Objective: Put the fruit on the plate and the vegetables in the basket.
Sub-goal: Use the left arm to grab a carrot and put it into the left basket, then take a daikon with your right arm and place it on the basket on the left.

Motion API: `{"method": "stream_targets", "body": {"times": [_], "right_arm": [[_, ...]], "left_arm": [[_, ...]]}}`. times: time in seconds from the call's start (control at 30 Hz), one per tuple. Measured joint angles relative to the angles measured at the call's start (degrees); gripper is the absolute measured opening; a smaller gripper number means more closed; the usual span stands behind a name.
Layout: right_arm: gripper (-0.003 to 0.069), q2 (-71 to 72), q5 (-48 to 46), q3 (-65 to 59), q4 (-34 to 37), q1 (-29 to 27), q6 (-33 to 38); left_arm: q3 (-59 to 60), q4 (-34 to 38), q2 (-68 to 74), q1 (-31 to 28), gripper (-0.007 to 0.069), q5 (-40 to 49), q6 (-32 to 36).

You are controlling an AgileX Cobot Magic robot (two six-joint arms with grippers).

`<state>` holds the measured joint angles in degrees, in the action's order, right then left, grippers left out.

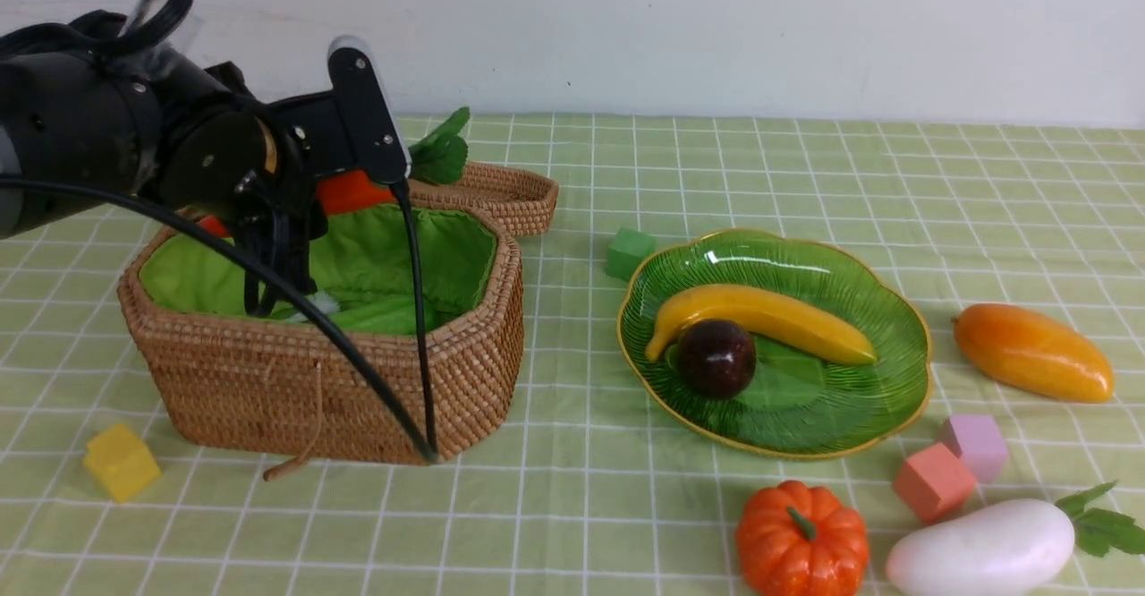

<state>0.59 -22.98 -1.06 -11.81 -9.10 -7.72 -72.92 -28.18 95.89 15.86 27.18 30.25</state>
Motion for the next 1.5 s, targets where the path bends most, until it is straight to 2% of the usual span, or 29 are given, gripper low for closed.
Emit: {"method": "stream_targets", "body": {"times": [0.07, 0.17, 0.23, 0.4, 0.57, 0.7, 0.87, 1.1, 1.23, 1.33, 1.5], "right_arm": [[0.0241, 0.0, 0.0, 0.0, 0.1, 0.0, 0.0], [0.0241, 0.0, 0.0, 0.0, 0.1, 0.0, 0.0], [0.0241, 0.0, 0.0, 0.0, 0.1, 0.0, 0.0], [0.0241, 0.0, 0.0, 0.0, 0.1, 0.0, 0.0], [0.0241, 0.0, 0.0, 0.0, 0.1, 0.0, 0.0], [0.0241, 0.0, 0.0, 0.0, 0.1, 0.0, 0.0], [0.0241, 0.0, 0.0, 0.0, 0.1, 0.0, 0.0], [0.0241, 0.0, 0.0, 0.0, 0.1, 0.0, 0.0], [0.0241, 0.0, 0.0, 0.0, 0.1, 0.0, 0.0], [0.0241, 0.0, 0.0, 0.0, 0.1, 0.0, 0.0], [0.0241, 0.0, 0.0, 0.0, 0.1, 0.0, 0.0]], "left_arm": [[0.0, 0.3, 0.0, 0.0, 0.0398, 0.2, 0.0], [0.0, 1.3, -0.1, 0.0, 0.0571, 2.0, 0.0], [0.0, 2.7, -0.5, 0.0, 0.0639, 3.6, 0.0], [0.0, 7.8, -4.8, 0.0, 0.0651, 7.8, 0.0], [0.0, 17.8, -15.5, 0.0, 0.0556, 9.8, 0.0], [0.0, 29.1, -25.9, 0.0, 0.0463, 10.8, 0.0], [0.0, 37.9, -36.7, 0.0, 0.034, 13.3, 0.0], [0.0, 39.0, -47.2, 0.0, 0.0132, 21.1, -2.1], [0.0, 38.0, -50.4, 0.0, 0.0034, 24.1, -9.0], [0.5, 38.4, -50.5, 0.0, -0.0013, 24.8, -13.8], [3.1, 39.7, -51.4, 0.0, -0.0013, 27.6, -19.7]]}}
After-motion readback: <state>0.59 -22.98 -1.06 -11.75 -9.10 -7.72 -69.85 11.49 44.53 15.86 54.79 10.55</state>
